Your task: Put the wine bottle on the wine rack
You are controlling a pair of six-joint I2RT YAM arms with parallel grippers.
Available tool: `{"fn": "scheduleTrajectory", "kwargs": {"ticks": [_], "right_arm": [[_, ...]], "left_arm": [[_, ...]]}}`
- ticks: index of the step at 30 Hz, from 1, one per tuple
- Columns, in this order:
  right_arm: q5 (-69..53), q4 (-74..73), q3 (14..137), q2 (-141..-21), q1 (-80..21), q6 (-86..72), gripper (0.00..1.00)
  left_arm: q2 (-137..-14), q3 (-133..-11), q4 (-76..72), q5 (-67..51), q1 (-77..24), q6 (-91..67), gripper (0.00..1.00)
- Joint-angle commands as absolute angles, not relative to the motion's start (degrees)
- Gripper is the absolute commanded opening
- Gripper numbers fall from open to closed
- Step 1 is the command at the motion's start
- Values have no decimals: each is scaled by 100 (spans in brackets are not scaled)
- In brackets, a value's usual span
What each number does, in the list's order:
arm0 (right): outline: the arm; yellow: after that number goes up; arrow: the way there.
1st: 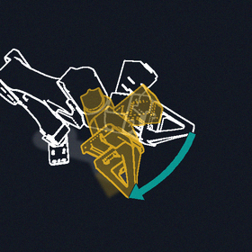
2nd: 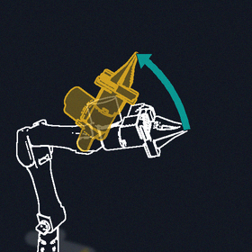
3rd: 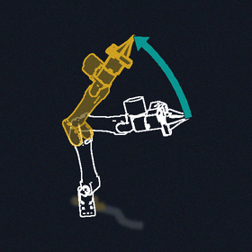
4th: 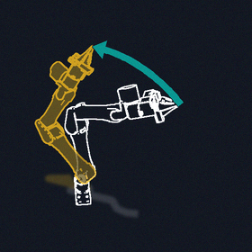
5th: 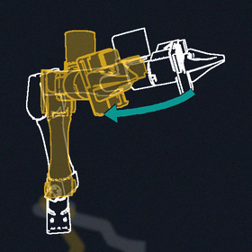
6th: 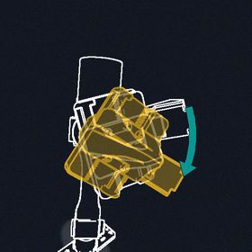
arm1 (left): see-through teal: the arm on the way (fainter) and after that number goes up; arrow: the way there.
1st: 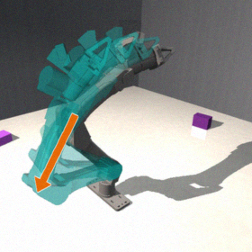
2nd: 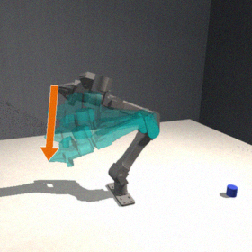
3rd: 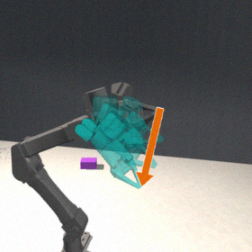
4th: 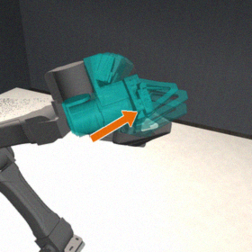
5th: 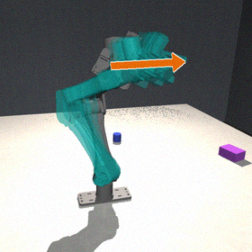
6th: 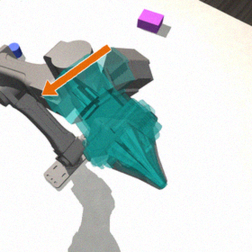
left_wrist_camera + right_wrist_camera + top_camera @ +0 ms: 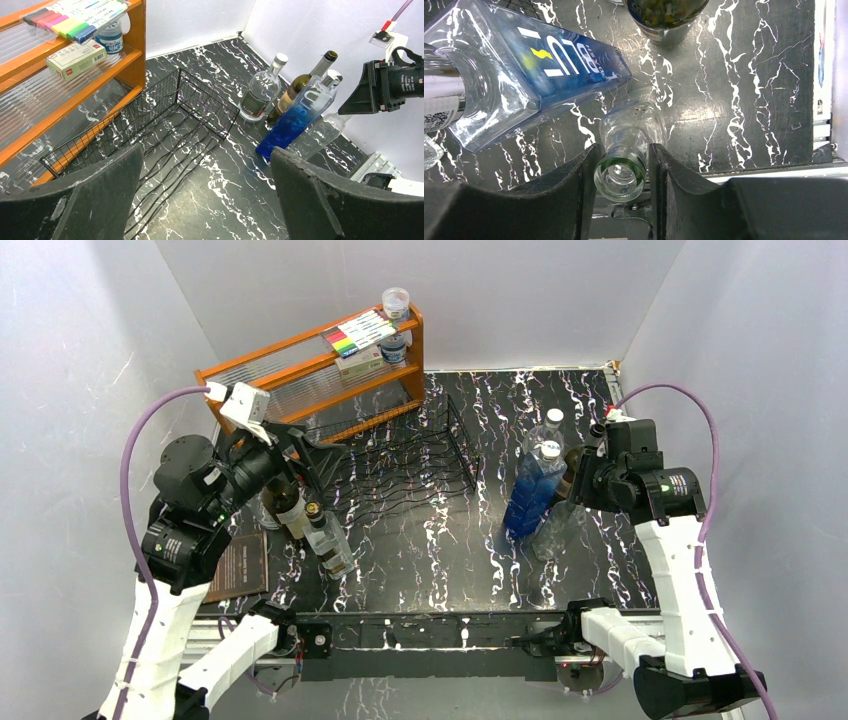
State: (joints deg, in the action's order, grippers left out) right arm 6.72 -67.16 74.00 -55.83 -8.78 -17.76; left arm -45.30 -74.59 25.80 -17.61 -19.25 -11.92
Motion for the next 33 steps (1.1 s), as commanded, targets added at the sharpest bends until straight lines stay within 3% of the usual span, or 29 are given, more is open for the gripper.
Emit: {"fn": "scheduleTrajectory", "kwargs": {"ticks": [1, 9, 12, 17, 23, 33], "right_arm": [[1011, -6694, 7389, -5565, -1052, -1865, 49], [1324, -6921, 7653, -5723, -1312, -1996, 23], [1187, -6985, 7902, -5773, -1450, -1909, 18], [1037, -7202, 8501, -5809, -1554, -1703, 12], [674, -7222, 8376, -5790, -1678, -1659, 6], [752, -7487, 8043, -5724, -2661, -1783, 6]], "left_arm": [[-4620, -7534, 2515, -1819, -1934, -1273, 98], [-4754, -7507, 2442, -1831, -1934, -1280, 98], [-4923, -7564, 2450, -2287, -1934, -1188, 96], [-5208, -7560, 2276, -2721, -1934, -1222, 96], [-5568, -7571, 1812, -2960, -1940, -1568, 97], [-5825, -7347, 1328, -3333, -1934, -1925, 98]]}}
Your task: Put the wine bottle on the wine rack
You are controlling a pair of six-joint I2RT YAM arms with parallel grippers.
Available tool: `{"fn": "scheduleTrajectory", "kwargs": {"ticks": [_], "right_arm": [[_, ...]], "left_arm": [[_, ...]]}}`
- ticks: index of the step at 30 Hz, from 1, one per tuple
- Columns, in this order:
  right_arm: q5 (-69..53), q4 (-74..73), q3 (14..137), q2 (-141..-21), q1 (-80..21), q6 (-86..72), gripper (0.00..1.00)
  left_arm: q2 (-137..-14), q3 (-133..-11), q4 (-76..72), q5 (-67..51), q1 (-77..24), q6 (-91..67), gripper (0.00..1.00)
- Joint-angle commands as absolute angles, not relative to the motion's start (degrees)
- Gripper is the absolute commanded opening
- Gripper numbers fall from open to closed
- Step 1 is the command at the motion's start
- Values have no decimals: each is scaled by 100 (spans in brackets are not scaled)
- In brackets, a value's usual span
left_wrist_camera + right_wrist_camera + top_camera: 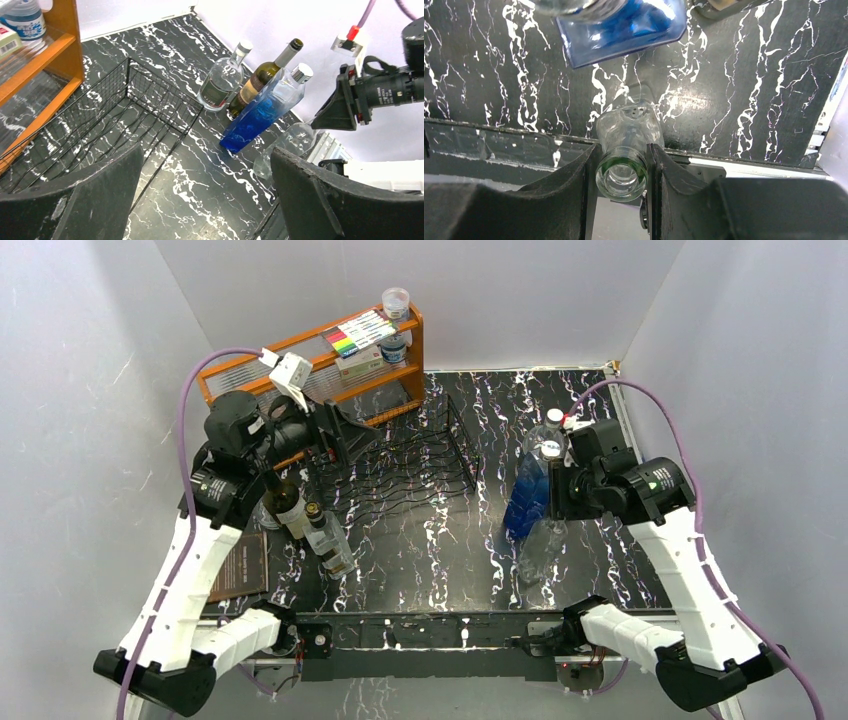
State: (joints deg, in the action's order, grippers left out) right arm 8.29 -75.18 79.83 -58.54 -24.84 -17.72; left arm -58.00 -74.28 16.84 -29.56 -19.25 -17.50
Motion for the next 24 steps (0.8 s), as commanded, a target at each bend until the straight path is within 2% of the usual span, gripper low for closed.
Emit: {"fn": "scheduleTrajectory", "kwargs": {"ticks": [1, 5, 9, 14, 19, 24], "right_arm": [[640, -7443, 8094, -5705, -2676, -1739, 6], [-122, -7217, 8313, -5687, -2680, -1543, 6], [-1501, -6798, 8394, -5730, -2681, -1447, 5], [-2421, -5996, 8220, -5795, -2680, -1650, 5], [-2537, -5338, 8129, -5827, -2738, -1948, 3], [-2289, -4588, 8066, -5722, -2865, -2504, 2]], "left_arm": [[-5814, -7309, 1250, -3392, -1938, -1943, 98], [-5762, -7105, 932, -3519, -1942, -2100, 98], [-5806, -6950, 829, -3674, -2049, -2142, 98], [-5698, -6462, 690, -3694, -2414, -2057, 98], [-5723, -5901, 599, -3499, -3200, -1925, 98], [-6086, -5483, 390, -3175, -4343, -1004, 98]]}}
